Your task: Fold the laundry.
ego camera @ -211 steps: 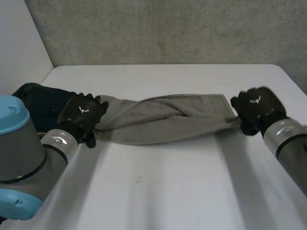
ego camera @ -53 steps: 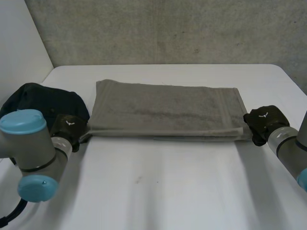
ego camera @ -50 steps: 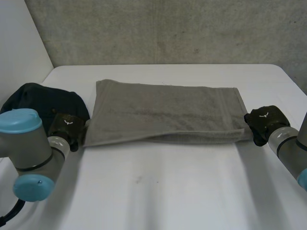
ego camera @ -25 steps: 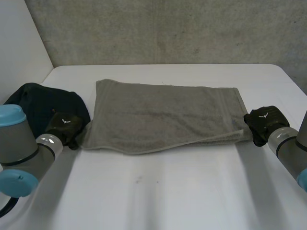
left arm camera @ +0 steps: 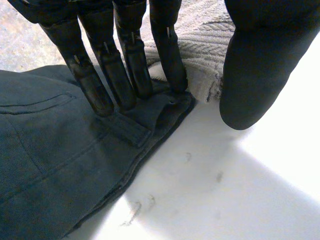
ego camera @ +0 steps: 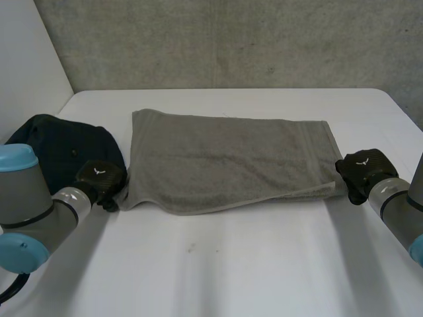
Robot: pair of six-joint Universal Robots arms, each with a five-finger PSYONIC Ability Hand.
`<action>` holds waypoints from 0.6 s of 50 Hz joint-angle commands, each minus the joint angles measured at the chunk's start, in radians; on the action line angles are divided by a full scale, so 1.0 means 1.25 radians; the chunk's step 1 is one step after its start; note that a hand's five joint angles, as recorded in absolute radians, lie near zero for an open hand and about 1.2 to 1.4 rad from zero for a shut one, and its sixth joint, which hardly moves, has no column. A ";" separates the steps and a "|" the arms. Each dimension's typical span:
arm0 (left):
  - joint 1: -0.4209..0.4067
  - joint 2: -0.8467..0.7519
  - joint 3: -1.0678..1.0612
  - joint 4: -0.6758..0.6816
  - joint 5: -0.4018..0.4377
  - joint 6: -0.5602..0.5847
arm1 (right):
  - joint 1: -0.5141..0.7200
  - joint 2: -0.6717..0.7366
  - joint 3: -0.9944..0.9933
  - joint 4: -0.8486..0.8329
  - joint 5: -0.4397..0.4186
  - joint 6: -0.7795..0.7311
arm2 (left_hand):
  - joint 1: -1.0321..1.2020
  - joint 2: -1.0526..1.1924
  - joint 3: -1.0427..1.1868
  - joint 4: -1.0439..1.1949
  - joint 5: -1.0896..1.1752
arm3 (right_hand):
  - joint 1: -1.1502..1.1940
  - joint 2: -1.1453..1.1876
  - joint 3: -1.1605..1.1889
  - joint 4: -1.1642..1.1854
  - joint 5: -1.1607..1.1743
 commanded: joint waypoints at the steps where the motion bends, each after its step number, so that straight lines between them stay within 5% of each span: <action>1: 0.005 0.038 -0.004 0.002 -0.010 -0.006 | 0.000 0.000 0.001 0.000 0.000 -0.001 | 0.084 0.074 0.072 0.082 0.080 | 0.326 0.180 0.172 0.163 0.182; 10: -0.005 0.150 -0.065 -0.003 -0.002 -0.008 | 0.000 0.000 0.002 0.000 0.000 0.000 | -0.148 -0.158 -0.161 -0.151 -0.152 | 0.326 0.180 0.172 0.163 0.182; 30: -0.081 0.033 -0.018 0.003 -0.013 -0.011 | 0.000 0.000 0.006 0.001 0.000 0.000 | -0.113 -0.123 -0.126 -0.116 -0.117 | 0.326 0.180 0.172 0.163 0.182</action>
